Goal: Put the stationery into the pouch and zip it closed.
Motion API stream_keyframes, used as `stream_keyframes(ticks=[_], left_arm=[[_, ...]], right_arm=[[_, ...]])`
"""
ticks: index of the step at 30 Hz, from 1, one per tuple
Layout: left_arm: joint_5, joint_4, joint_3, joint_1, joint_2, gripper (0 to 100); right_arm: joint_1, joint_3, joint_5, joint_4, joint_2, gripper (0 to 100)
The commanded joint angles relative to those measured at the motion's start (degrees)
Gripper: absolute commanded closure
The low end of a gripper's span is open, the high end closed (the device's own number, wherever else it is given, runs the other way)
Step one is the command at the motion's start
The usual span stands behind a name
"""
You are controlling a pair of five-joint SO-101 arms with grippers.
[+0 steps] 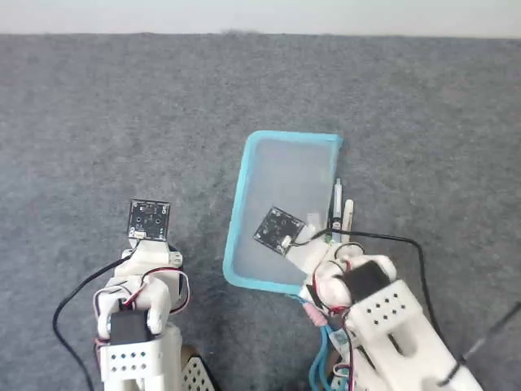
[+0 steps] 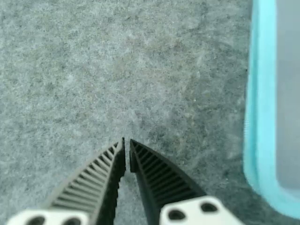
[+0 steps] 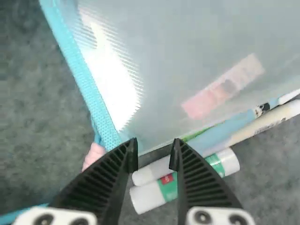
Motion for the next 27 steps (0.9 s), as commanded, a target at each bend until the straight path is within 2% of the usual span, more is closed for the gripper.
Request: stream_keyframes(ticks=[1, 5, 11, 15, 20, 27], left_arm=[[-0.53, -0.09, -0.31, 0.0, -0.18, 99], [-0.53, -0.09, -0.31, 0.0, -0.18, 99], [-0.53, -0.09, -0.31, 0.0, -0.18, 99], [-0.53, -0.09, -0.31, 0.0, -0.18, 99], [-0.53, -0.09, -0.31, 0.0, -0.18, 99], [-0.53, -0.09, -0.31, 0.0, -0.18, 99]], right_arm=[[2.33, -2.99, -0.88, -4.88, 5.49, 87.1], [6.55, -5.89, -1.32, -9.36, 11.91, 87.1], [7.25, -16.62, -5.1, -14.64, 25.45, 87.1], [8.66, -26.11, -7.56, -13.23, 33.36, 87.1], [9.63, -28.04, -8.7, -2.77, 28.35, 87.1], [4.97, -16.26, -8.79, 6.81, 12.62, 87.1]])
